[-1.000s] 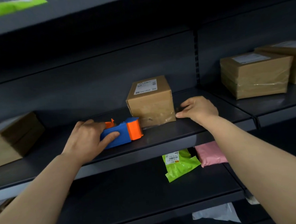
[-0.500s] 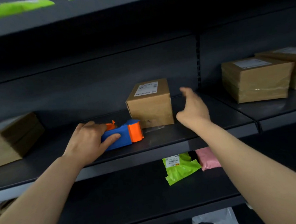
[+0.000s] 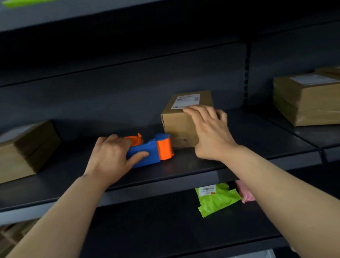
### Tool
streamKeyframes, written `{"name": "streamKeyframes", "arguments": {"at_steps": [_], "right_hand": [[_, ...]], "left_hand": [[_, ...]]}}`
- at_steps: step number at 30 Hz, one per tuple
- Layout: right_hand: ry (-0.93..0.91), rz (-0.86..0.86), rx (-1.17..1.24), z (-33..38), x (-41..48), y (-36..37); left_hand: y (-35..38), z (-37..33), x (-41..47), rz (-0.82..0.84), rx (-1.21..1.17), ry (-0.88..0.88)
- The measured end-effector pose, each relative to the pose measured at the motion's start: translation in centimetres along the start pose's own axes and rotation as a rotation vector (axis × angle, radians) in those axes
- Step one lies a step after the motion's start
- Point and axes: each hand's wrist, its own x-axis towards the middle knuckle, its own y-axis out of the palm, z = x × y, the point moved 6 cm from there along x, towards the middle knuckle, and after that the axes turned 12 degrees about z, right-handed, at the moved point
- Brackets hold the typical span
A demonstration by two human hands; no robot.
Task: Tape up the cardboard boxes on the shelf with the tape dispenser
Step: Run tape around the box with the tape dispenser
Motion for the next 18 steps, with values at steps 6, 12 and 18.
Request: {"name": "streamKeyframes", "arguments": {"at_steps": [6,12,18], "right_hand": [[-0.035,-0.034,0.030,-0.3,0.1,0.0],[-0.005,-0.066,0.030,-0.3,0.5,-0.2],[0.038,-0.210,-0.066,0.0,0.8,0.3]], "left_hand": [[1.8,0.9,0.2,0.092,0.007,-0.042],[1.9,1.2,0.4,0.093,-0.018,-0.010],[2.5,1.2,0.4,0.087,0.011,-0.034]]}}
